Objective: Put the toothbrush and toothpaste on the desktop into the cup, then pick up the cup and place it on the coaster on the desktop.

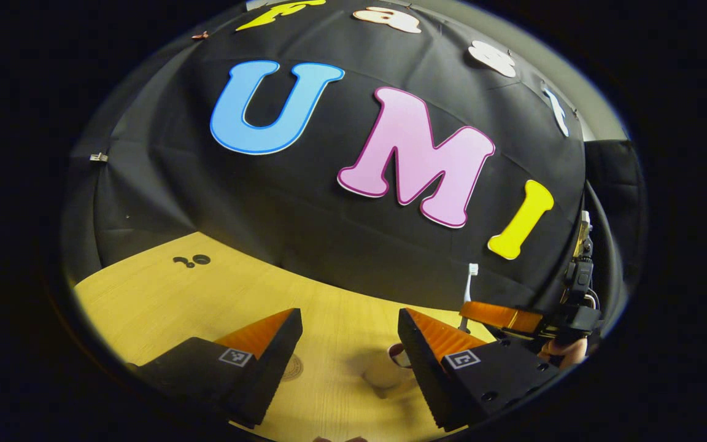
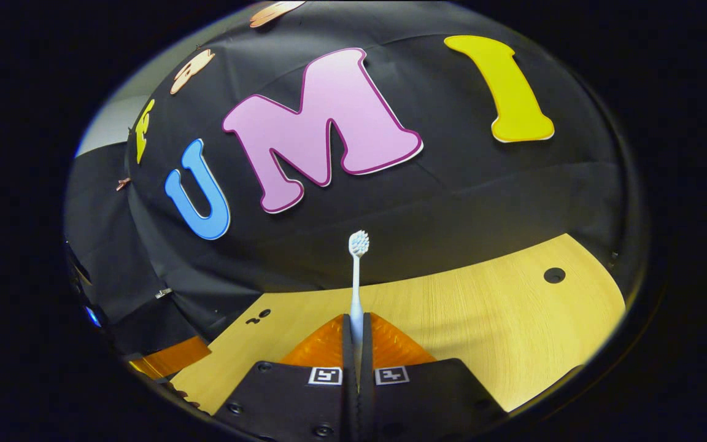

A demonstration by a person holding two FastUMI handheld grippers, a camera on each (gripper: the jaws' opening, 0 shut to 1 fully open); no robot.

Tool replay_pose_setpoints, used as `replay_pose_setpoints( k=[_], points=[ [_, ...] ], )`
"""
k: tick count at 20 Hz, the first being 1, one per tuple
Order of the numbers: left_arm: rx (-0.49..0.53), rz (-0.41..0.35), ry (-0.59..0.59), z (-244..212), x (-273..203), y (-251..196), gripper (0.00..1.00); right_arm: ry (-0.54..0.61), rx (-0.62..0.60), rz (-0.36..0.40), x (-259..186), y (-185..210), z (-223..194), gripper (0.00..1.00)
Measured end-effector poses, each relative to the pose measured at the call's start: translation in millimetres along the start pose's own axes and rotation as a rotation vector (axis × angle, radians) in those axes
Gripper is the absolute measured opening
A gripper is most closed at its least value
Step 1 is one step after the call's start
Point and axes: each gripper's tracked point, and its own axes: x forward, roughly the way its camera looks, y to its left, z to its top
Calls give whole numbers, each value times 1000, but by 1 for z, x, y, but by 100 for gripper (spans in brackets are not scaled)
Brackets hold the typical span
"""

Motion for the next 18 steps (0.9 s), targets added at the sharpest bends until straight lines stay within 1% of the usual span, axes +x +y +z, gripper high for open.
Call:
replay_pose_setpoints(
  k=[5, 10, 13, 15, 18],
  points=[
    [7, 5, 27, -19, -3, 6, 98, -76, -70, 12, 20, -3, 2, 5],
    [24, 2, 45, -34, -1, 6, 98, -93, -174, 18, 37, -7, -20, 5],
    [27, 1, 63, -46, 2, 7, 98, -111, -207, 12, 38, -12, -35, 5],
    [26, 1, 73, -53, 1, 10, 98, -154, -239, 7, 35, -15, -39, 5],
    [21, 6, 94, -65, 4, 14, 98, -195, -298, -4, 28, -19, -54, 8]
  ],
)
